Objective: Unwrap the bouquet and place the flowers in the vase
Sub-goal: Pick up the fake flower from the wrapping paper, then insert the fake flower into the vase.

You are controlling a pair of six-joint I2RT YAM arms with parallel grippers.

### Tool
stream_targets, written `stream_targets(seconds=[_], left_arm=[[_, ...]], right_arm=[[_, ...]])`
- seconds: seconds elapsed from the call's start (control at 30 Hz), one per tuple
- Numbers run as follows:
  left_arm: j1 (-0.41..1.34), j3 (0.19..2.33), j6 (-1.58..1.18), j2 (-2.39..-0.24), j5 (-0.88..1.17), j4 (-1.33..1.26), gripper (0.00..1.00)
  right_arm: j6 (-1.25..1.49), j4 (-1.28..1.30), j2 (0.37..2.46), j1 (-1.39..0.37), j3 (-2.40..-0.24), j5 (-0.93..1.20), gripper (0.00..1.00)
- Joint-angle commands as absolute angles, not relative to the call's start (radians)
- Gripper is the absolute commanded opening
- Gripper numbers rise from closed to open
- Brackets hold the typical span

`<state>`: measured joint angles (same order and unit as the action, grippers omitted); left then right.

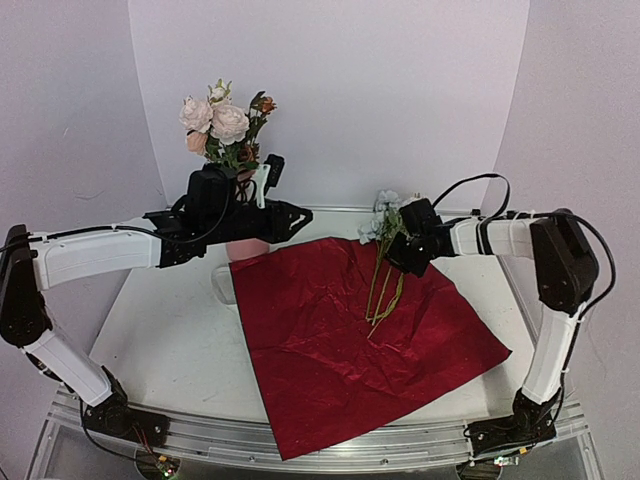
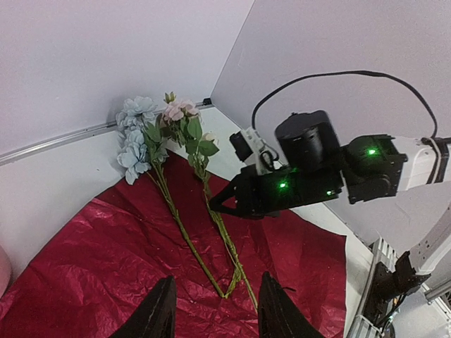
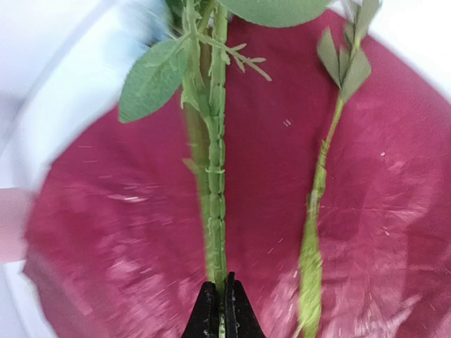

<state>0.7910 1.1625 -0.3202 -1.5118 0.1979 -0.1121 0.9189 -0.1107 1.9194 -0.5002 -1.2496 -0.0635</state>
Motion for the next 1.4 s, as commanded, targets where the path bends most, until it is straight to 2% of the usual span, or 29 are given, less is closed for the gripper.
stream_targets(seconds=[0.0,0.1,0.23,0.47,0.67,0.9,1.07,1.23,1.37], left_arm=[[0.791,1.211,-0.342,-1.526,0.222,-0.13,0.41],[0.792,1.23,-0.363,-1.536,0.25,-0.13,0.43],[0.795,1.268,-0.406,-1.554,0.318,-0.131,0.52],[0.811,1.357,-0.479,-1.6,0.396,-0.145,0.59],[0.849,1.463,-0.495,-1.657,0.41,-0.155,0.59],[0.864,1.576,-0.493,-1.728,0.399,-0.158,0.59],[0.868,1.629,-0.491,-1.762,0.391,-0.16,0.52],[0.873,1.65,-0.494,-1.78,0.397,-0.161,0.34],[0.875,1.657,-0.495,-1.785,0.407,-0.163,0.26]], right_arm=[[0.861,-0.265,1.71,-0.499,-1.146,-0.025,0.0],[0.796,-0.438,1.593,-0.499,-1.035,0.051,0.0],[0.716,-0.66,1.488,-0.5,-0.917,0.215,0.0],[0.682,-0.958,1.437,-0.506,-0.808,0.523,0.0],[0.669,-1.088,1.406,-0.531,-0.764,0.625,0.0],[0.589,-1.114,1.365,-0.582,-0.772,0.695,0.0],[0.568,-1.114,1.337,-0.597,-0.772,0.719,0.0],[0.565,-1.114,1.327,-0.605,-0.77,0.728,0.0],[0.564,-1.113,1.332,-0.607,-0.769,0.73,0.0]])
